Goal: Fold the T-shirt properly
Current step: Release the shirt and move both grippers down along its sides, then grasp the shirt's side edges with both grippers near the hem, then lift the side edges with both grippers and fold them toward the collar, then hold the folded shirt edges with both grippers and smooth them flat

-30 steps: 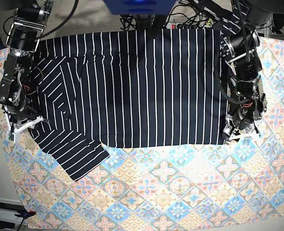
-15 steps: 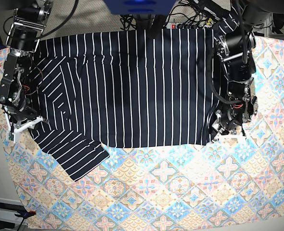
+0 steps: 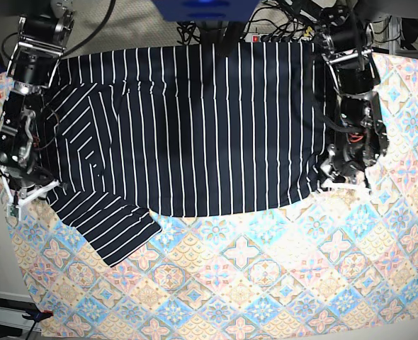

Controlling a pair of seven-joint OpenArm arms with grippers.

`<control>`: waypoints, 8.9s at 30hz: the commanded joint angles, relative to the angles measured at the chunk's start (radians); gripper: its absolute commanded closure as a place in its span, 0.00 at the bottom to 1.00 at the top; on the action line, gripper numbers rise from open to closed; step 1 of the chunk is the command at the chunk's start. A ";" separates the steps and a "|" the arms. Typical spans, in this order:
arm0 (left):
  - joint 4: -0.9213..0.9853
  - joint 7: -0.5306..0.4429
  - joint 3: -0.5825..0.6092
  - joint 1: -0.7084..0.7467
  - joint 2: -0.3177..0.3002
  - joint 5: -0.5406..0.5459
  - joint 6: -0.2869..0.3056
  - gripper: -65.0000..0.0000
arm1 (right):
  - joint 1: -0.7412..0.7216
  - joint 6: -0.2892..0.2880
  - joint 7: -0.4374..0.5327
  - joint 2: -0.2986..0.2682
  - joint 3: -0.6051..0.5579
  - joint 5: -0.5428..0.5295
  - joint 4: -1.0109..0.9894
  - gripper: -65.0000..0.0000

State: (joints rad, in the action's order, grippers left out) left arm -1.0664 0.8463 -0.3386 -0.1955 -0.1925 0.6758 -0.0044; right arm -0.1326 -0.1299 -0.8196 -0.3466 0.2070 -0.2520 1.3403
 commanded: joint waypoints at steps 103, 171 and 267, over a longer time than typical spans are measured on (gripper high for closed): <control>-0.058 -0.023 -0.063 0.066 -0.069 0.075 0.007 1.00 | -0.398 -0.225 0.411 0.117 -0.057 0.227 -0.572 0.55; -0.099 -0.023 -0.066 0.083 -0.069 0.103 0.008 1.00 | -0.220 -0.038 0.225 0.191 0.111 0.227 -0.250 1.00; -0.398 -0.019 0.014 0.660 -0.068 0.173 0.085 1.00 | 0.242 -0.167 0.145 0.209 0.315 0.230 0.247 0.79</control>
State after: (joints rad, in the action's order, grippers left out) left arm -1.4670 0.7994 -0.3256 0.4515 -0.2520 0.8902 0.1024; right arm 0.1200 -0.2932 -0.6987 -0.1257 0.5220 -0.0147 1.5646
